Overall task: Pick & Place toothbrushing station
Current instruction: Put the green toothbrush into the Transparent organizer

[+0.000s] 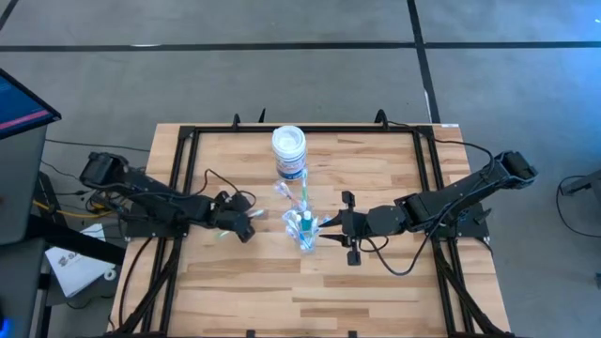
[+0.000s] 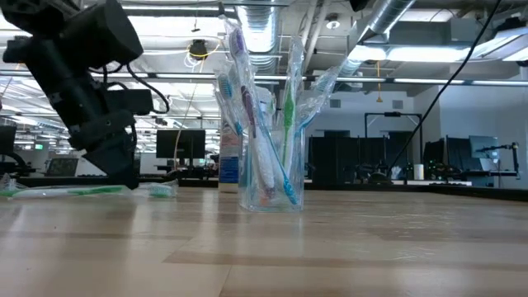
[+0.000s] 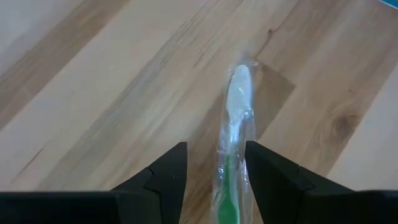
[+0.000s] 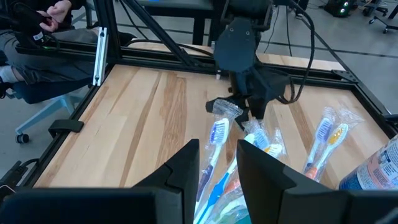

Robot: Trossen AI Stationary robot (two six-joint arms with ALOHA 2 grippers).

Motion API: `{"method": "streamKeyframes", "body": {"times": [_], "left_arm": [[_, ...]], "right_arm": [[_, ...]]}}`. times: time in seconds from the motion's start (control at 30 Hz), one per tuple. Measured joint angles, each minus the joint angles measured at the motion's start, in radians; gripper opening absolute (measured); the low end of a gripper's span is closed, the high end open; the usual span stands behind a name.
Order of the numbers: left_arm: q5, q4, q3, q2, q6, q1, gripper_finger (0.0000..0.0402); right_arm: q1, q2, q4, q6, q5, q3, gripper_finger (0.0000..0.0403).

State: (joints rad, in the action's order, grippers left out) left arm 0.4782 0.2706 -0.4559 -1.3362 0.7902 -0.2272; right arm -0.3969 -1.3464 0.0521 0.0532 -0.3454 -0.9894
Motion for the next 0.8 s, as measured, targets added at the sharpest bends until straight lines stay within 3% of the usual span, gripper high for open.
{"method": "streamKeyframes", "body": {"times": [0.33, 0.7, 0.8], "left_arm": [[-0.058, -0.068, 0.0, -0.053, 0.0, 0.006, 0.0142], [-0.086, -0.088, 0.0, -0.045, 0.0, 0.006, 0.0024], [-0.094, -0.092, 0.0, -0.045, 0.001, 0.004, 0.0012]], "right_arm": [[0.0, 0.0, 0.0, 0.0, 0.0, 0.0, 0.0098], [0.0, 0.0, 0.001, 0.0, 0.0, 0.0, 0.0098], [0.0, 0.0, 0.001, 0.0, 0.0, 0.0, 0.0098]]}}
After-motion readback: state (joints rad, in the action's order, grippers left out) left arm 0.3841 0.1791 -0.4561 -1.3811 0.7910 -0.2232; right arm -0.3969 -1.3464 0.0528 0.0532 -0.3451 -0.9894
